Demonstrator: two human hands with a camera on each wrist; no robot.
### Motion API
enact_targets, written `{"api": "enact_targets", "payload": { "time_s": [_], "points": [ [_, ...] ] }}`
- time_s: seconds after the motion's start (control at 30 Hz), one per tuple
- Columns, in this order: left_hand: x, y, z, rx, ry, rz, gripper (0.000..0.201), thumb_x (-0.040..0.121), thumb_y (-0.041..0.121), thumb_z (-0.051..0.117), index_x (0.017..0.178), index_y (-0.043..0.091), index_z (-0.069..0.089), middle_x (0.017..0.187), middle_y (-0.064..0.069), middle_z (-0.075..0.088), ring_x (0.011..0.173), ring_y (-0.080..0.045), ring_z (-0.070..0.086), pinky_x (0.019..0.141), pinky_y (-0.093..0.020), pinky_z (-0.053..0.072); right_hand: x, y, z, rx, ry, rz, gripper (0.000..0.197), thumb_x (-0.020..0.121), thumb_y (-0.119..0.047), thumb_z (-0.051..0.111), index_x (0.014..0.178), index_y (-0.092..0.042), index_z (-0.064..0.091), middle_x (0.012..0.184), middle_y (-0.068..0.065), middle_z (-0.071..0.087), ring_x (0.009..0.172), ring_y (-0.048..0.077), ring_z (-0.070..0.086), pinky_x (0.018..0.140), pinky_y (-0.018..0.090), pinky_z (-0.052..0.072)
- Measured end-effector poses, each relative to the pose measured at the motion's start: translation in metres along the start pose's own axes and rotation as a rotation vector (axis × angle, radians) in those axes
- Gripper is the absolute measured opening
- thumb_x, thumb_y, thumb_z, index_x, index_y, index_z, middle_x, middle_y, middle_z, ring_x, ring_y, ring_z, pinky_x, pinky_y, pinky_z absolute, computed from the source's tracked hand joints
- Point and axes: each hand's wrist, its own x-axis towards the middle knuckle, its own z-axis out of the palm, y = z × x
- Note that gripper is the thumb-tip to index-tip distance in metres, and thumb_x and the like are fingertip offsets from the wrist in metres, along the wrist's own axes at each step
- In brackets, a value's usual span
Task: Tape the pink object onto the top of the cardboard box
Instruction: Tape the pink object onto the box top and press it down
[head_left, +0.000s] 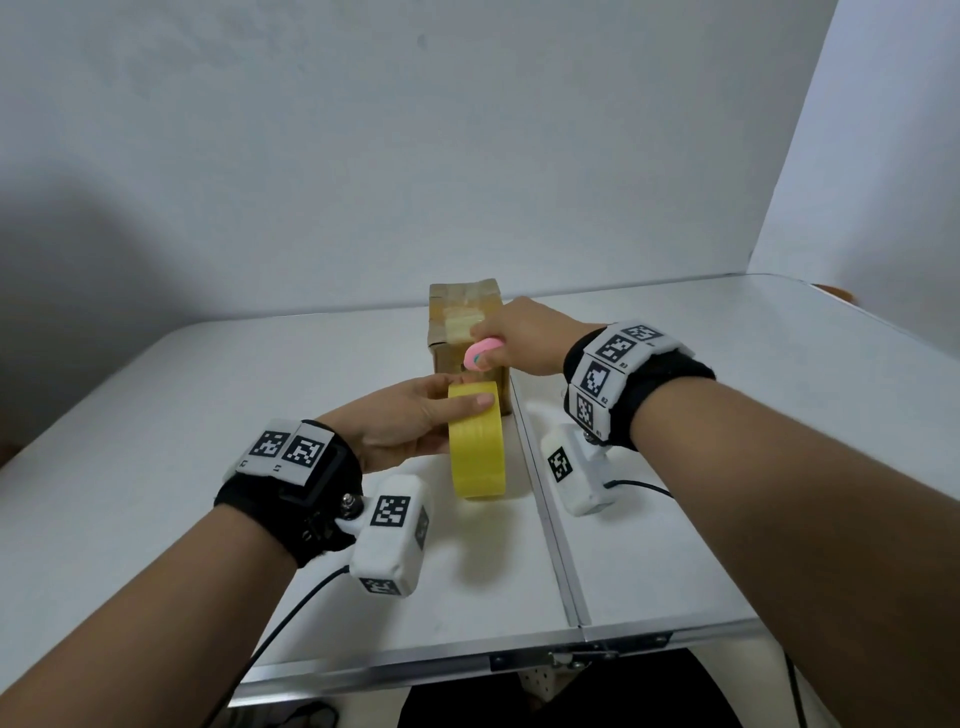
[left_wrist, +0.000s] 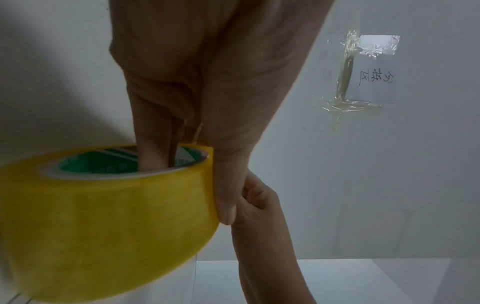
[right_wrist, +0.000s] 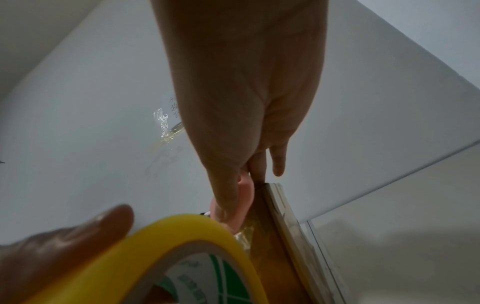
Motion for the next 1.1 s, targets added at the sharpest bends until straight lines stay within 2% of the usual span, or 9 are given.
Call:
{"api": "enact_targets", "payload": {
  "time_s": [0.23, 0.4, 0.47, 0.53, 0.6, 0.67, 0.73, 0.9, 1.1],
  "points": [
    [0.001, -0.001, 0.000, 0.002, 0.034, -0.011, 0.035, 0.086, 0.026, 0.068, 0.119, 0.014, 0.065, 0.101, 0.001, 0.076, 0.085, -0.011, 0.072, 0.083, -0.024, 0.057, 0.002, 0.000, 0.004, 0.020, 0.010, 0.013, 0.021, 0.089, -0.030, 0.060, 0.080, -0.011, 0.058, 0.069, -0.001, 0.047, 0.077, 0.023, 0.050, 0.055, 0.028, 0.030],
    [0.000, -0.001, -0.001, -0.023, 0.061, -0.037, 0.037, 0.086, 0.027, 0.069, 0.119, 0.011, 0.065, 0.105, -0.002, 0.072, 0.091, -0.016, 0.069, 0.092, -0.030, 0.054, 0.004, -0.002, 0.001, -0.013, -0.010, 0.025, 0.024, 0.089, -0.029, 0.059, 0.083, -0.005, 0.058, 0.082, 0.007, 0.052, 0.078, 0.023, 0.049, 0.054, 0.026, 0.028],
    [-0.002, -0.002, -0.002, -0.028, 0.061, -0.056, 0.040, 0.086, 0.029, 0.069, 0.121, 0.011, 0.065, 0.110, -0.003, 0.070, 0.099, -0.019, 0.065, 0.100, -0.033, 0.050, 0.004, -0.004, 0.000, -0.026, -0.034, 0.030, 0.031, 0.090, -0.028, 0.058, 0.093, 0.003, 0.062, 0.087, 0.011, 0.055, 0.080, 0.023, 0.049, 0.054, 0.024, 0.027],
    [-0.003, -0.003, -0.003, -0.032, 0.054, -0.063, 0.045, 0.083, 0.031, 0.070, 0.124, 0.013, 0.064, 0.113, -0.004, 0.069, 0.104, -0.022, 0.062, 0.106, -0.037, 0.045, 0.004, -0.007, -0.001, -0.035, -0.075, 0.026, 0.035, 0.091, -0.027, 0.058, 0.107, 0.003, 0.065, 0.099, 0.018, 0.065, 0.087, 0.026, 0.056, 0.058, 0.026, 0.032],
    [-0.003, -0.003, -0.003, -0.042, 0.049, -0.064, 0.051, 0.079, 0.033, 0.073, 0.124, 0.012, 0.064, 0.113, -0.004, 0.068, 0.105, -0.022, 0.061, 0.107, -0.039, 0.043, 0.005, -0.011, -0.001, -0.046, -0.109, 0.022, 0.036, 0.091, -0.028, 0.057, 0.110, 0.002, 0.066, 0.111, 0.019, 0.068, 0.092, 0.028, 0.061, 0.067, 0.029, 0.036],
    [-0.003, -0.003, -0.002, -0.054, 0.048, -0.063, 0.055, 0.077, 0.032, 0.074, 0.126, 0.009, 0.062, 0.113, -0.005, 0.068, 0.106, -0.021, 0.061, 0.107, -0.039, 0.044, 0.005, -0.012, 0.000, -0.047, -0.113, 0.025, 0.036, 0.090, -0.028, 0.058, 0.109, 0.002, 0.067, 0.113, 0.021, 0.068, 0.089, 0.030, 0.061, 0.069, 0.030, 0.036],
    [-0.003, -0.003, -0.002, -0.061, 0.047, -0.063, 0.051, 0.082, 0.028, 0.071, 0.127, 0.007, 0.060, 0.112, -0.006, 0.068, 0.104, -0.021, 0.062, 0.105, -0.038, 0.046, 0.005, -0.012, 0.002, -0.048, -0.106, 0.029, 0.036, 0.089, -0.028, 0.059, 0.107, 0.002, 0.067, 0.113, 0.021, 0.068, 0.100, 0.035, 0.065, 0.068, 0.030, 0.036],
    [-0.003, -0.004, -0.003, -0.064, 0.038, -0.061, 0.061, 0.073, 0.030, 0.074, 0.127, 0.007, 0.060, 0.111, -0.006, 0.068, 0.101, -0.021, 0.063, 0.100, -0.035, 0.050, 0.004, -0.012, 0.000, -0.025, -0.079, 0.002, 0.031, 0.090, -0.027, 0.059, 0.109, -0.004, 0.068, 0.111, 0.013, 0.068, 0.100, 0.028, 0.062, 0.071, 0.029, 0.039],
    [-0.002, -0.002, -0.003, -0.081, 0.020, -0.067, 0.056, 0.076, 0.028, 0.074, 0.126, 0.007, 0.062, 0.114, -0.007, 0.069, 0.103, -0.022, 0.064, 0.094, -0.032, 0.054, 0.007, -0.019, -0.005, -0.061, -0.112, 0.021, 0.031, 0.089, -0.027, 0.060, 0.099, 0.001, 0.069, 0.084, 0.010, 0.058, 0.077, 0.021, 0.050, 0.053, 0.024, 0.030]
  ]
}}
